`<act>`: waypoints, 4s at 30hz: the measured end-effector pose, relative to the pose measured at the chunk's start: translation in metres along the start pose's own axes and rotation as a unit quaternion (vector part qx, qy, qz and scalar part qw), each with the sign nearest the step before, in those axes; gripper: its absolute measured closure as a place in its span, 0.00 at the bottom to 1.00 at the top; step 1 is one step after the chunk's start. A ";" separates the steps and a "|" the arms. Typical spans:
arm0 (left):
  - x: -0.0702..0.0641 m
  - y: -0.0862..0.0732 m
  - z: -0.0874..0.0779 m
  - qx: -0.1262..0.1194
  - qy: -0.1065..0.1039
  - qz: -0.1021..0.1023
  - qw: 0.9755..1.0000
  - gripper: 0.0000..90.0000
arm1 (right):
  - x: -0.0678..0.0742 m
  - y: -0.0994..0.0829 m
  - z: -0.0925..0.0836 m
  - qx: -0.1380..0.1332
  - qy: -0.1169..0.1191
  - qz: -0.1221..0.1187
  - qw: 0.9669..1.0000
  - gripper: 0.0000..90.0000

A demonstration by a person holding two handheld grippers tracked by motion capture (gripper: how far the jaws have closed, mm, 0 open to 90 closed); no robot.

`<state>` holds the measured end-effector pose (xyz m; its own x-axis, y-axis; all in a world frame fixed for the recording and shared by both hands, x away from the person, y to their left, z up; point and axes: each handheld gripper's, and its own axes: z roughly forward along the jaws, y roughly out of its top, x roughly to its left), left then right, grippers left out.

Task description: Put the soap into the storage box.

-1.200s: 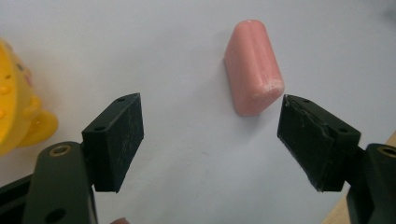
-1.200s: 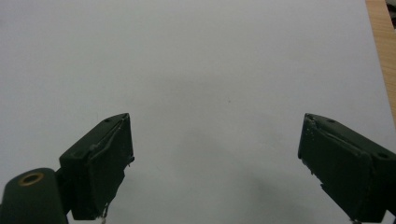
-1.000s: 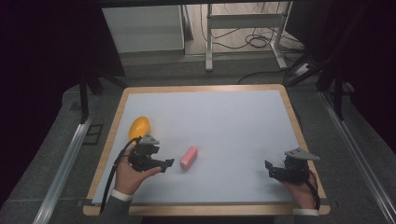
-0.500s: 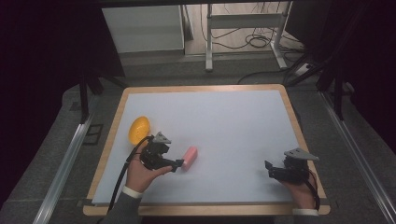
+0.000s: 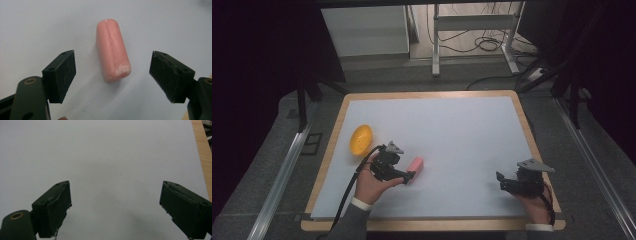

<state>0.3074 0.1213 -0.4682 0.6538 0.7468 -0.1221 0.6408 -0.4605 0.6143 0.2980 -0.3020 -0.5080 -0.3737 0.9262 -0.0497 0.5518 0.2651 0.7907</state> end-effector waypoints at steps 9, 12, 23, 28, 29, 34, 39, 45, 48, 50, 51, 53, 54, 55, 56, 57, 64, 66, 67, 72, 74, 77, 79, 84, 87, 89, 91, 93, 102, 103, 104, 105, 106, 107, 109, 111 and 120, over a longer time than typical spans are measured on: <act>-0.002 0.011 0.019 0.012 -0.005 -0.012 1.000 0.24 | -0.001 0.000 0.000 0.000 -0.004 0.001 1.000 0.11; -0.002 0.015 0.029 0.023 0.001 -0.018 1.000 0.26 | -0.001 -0.001 0.000 0.000 -0.003 0.002 1.000 0.11; -0.006 0.024 0.051 0.044 0.019 -0.023 0.999 0.33 | -0.002 -0.001 -0.001 -0.006 0.001 -0.001 1.000 0.11; -0.007 0.024 0.057 0.057 0.031 -0.021 0.998 0.37 | -0.003 -0.001 0.000 -0.005 -0.001 -0.003 1.000 0.11; -0.008 0.023 0.058 0.060 0.034 -0.020 0.997 0.37 | -0.003 -0.001 -0.001 -0.006 -0.002 -0.003 1.000 0.11; -0.009 0.018 0.066 0.064 0.041 -0.026 0.997 0.43 | -0.005 -0.001 -0.002 -0.007 -0.003 0.001 1.000 0.11; -0.009 0.014 0.071 0.067 0.038 -0.038 0.996 0.53 | -0.006 -0.001 -0.003 -0.009 -0.004 0.004 1.000 0.11; -0.009 0.013 0.070 0.058 0.049 -0.036 0.996 0.66 | -0.006 -0.001 -0.002 -0.007 -0.005 0.004 1.000 0.11; -0.010 0.013 0.070 0.058 0.049 -0.032 0.997 0.66 | -0.006 -0.001 -0.002 -0.007 -0.005 0.005 1.000 0.11; -0.010 0.013 0.070 0.058 0.048 -0.032 0.997 0.66 | -0.006 -0.001 -0.002 -0.008 -0.005 0.005 1.000 0.11; -0.010 0.013 0.069 0.059 0.047 -0.031 0.997 0.66 | -0.006 -0.001 -0.002 -0.008 -0.005 0.005 1.000 0.11; -0.009 0.013 0.068 0.060 0.045 -0.028 0.997 0.66 | -0.007 -0.001 -0.003 -0.008 -0.006 0.005 1.000 0.11; -0.009 0.013 0.068 0.059 0.044 -0.028 0.997 0.66 | -0.007 -0.001 -0.003 -0.009 -0.006 0.005 1.000 0.11; -0.009 0.013 0.067 0.059 0.043 -0.027 0.997 0.66 | -0.007 -0.001 -0.003 -0.008 -0.007 0.007 1.000 0.11; -0.008 0.013 0.066 0.059 0.042 -0.026 0.997 0.66 | -0.007 -0.001 -0.003 -0.009 -0.006 0.007 1.000 0.11; -0.008 0.013 0.065 0.058 0.040 -0.027 0.997 0.66 | -0.008 -0.001 -0.004 -0.009 -0.007 0.008 1.000 0.11; -0.002 0.012 0.055 0.052 0.032 -0.027 0.998 0.66 | -0.010 -0.002 -0.004 -0.009 -0.010 0.010 1.000 0.11; 0.000 0.012 0.053 0.047 0.032 -0.031 0.998 0.66 | -0.010 -0.002 -0.004 -0.008 -0.010 0.012 1.000 0.11; 0.001 0.012 0.052 0.047 0.032 -0.032 0.998 0.66 | -0.010 -0.002 -0.004 -0.008 -0.010 0.011 1.000 0.11; 0.008 0.011 0.044 0.040 0.038 -0.033 0.998 0.66 | -0.010 -0.002 -0.004 -0.008 -0.012 0.012 1.000 0.11; 0.010 0.010 0.040 0.034 0.041 -0.035 0.998 0.66 | -0.010 -0.002 -0.004 -0.007 -0.012 0.012 1.000 0.11; 0.013 0.010 0.035 0.030 0.040 -0.038 0.998 0.66 | -0.010 -0.002 -0.004 -0.007 -0.012 0.011 1.000 0.11; 0.015 0.009 0.033 0.026 0.041 -0.040 0.998 0.66 | -0.010 -0.002 -0.004 -0.007 -0.013 0.012 1.000 0.11; 0.018 0.008 0.027 0.019 0.047 -0.044 0.998 0.66 | -0.009 -0.002 -0.003 -0.007 -0.014 0.010 1.000 0.11; 0.020 0.008 0.024 0.017 0.049 -0.045 0.998 0.66 | -0.009 -0.002 -0.002 -0.004 -0.013 0.010 1.000 0.11; 0.022 0.008 0.022 0.018 0.050 -0.045 0.998 0.66 | -0.009 -0.003 -0.002 -0.004 -0.014 0.009 1.000 0.11; 0.024 0.007 0.020 0.016 0.051 -0.047 0.997 0.66 | -0.009 -0.003 -0.002 -0.004 -0.014 0.010 1.000 0.11; 0.026 0.007 0.018 0.013 0.054 -0.047 0.997 0.66 | -0.009 -0.003 -0.002 -0.004 -0.014 0.010 1.000 0.11; 0.037 0.004 0.007 0.008 0.064 -0.057 0.996 0.66 | -0.008 -0.003 -0.002 -0.004 -0.015 0.008 1.000 0.11; 0.038 0.004 0.006 0.007 0.065 -0.057 0.996 0.66 | -0.008 -0.003 -0.002 -0.004 -0.015 0.008 1.000 0.11; 0.040 0.003 0.004 0.005 0.066 -0.057 0.996 0.66 | -0.008 -0.003 -0.002 -0.004 -0.015 0.009 1.000 0.11; 0.041 0.003 0.003 0.005 0.068 -0.058 0.996 0.66 | -0.008 -0.003 -0.002 -0.005 -0.015 0.009 1.000 0.11; 0.043 0.003 0.001 0.002 0.069 -0.061 0.996 0.66 | -0.008 -0.003 -0.002 -0.005 -0.014 0.009 1.000 0.11; 0.044 0.003 0.000 0.002 0.069 -0.061 0.996 0.66 | -0.008 -0.003 -0.002 -0.004 -0.015 0.008 1.000 0.11; 0.047 0.002 -0.003 -0.001 0.071 -0.066 0.995 0.66 | -0.008 -0.003 -0.001 -0.005 -0.015 0.009 1.000 0.11; 0.049 0.001 -0.005 0.000 0.073 -0.067 0.995 0.66 | -0.008 -0.003 -0.001 -0.005 -0.015 0.009 1.000 0.11; 0.059 -0.003 -0.015 -0.008 0.082 -0.077 0.994 0.66 | -0.008 -0.003 -0.002 -0.005 -0.016 0.009 1.000 0.11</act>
<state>0.3383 0.1742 -0.4659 0.4743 0.8760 -0.0878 0.7207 -0.3290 0.6102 0.2984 -0.3107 -0.5088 -0.3399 0.9388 -0.0550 0.5499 0.2459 0.7982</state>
